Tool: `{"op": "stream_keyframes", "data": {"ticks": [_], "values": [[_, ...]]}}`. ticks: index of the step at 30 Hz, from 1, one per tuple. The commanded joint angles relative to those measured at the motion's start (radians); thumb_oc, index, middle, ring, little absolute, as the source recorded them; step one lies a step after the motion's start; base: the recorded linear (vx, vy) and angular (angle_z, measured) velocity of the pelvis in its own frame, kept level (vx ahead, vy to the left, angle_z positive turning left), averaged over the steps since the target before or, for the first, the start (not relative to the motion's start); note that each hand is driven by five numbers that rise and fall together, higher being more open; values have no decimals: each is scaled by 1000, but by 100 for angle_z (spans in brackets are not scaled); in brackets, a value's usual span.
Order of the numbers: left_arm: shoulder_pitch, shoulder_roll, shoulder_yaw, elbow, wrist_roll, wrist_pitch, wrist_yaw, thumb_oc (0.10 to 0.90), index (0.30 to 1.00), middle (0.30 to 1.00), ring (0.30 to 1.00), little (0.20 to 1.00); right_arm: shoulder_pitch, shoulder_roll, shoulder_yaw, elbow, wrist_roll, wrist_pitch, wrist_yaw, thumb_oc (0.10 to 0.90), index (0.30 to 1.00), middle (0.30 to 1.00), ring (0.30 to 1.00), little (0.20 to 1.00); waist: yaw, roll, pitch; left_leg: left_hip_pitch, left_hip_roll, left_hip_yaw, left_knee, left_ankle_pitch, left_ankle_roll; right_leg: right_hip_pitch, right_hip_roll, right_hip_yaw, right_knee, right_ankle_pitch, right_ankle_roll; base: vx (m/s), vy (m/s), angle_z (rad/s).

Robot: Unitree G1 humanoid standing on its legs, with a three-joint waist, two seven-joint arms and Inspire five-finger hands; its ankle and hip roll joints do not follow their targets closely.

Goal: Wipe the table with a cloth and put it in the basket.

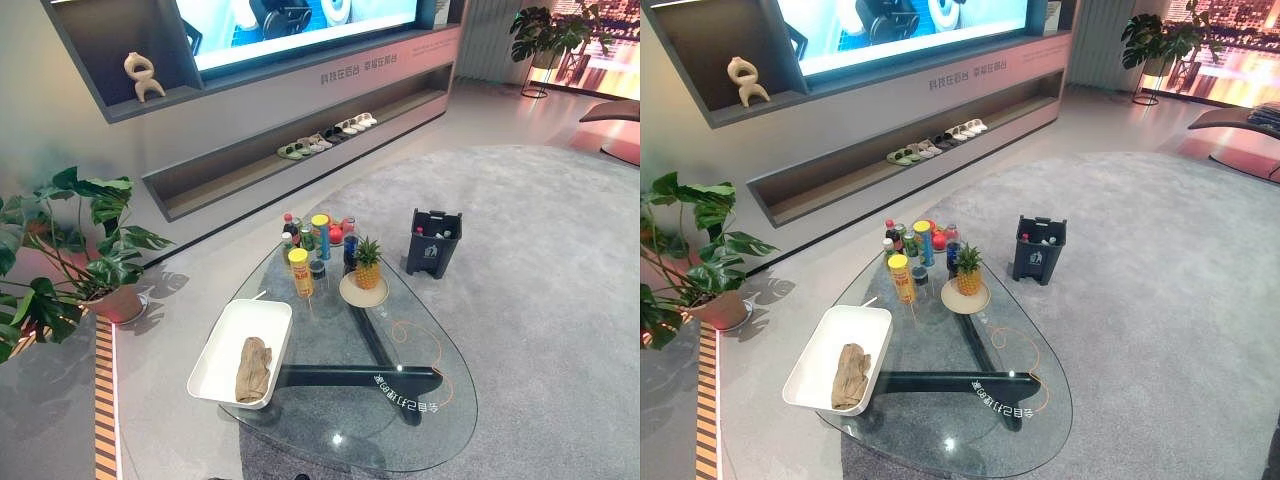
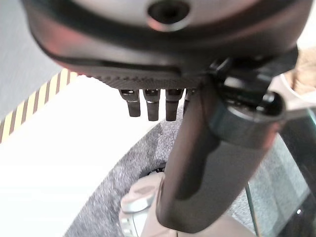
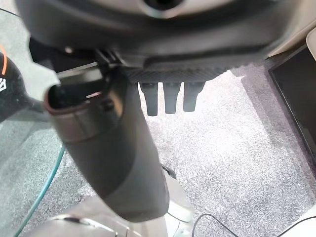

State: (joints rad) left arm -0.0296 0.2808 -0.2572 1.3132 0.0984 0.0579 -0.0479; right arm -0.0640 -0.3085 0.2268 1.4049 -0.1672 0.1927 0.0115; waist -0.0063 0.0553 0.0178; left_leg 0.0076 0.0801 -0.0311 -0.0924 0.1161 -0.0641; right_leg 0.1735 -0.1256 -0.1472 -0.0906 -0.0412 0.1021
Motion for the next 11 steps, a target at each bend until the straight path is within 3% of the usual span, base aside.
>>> {"op": "stream_keyframes", "data": {"ticks": [1,11], "values": [[-98,37,1,22,47,-2,33,800,900,900,900,900,-73,-3,35,28,-21,21,0,800,900,900,900,900,7,-30,48,104,-48,87,5,-142,15,-45,10,13,15,50,7,-6,0,-10],[-100,32,-13,15,48,-28,40,800,900,900,900,900,-75,4,61,20,-27,15,15,800,900,900,900,900,5,-37,56,101,-41,92,5,-141,11,-47,10,16,9,56,9,-1,0,-3]]}}
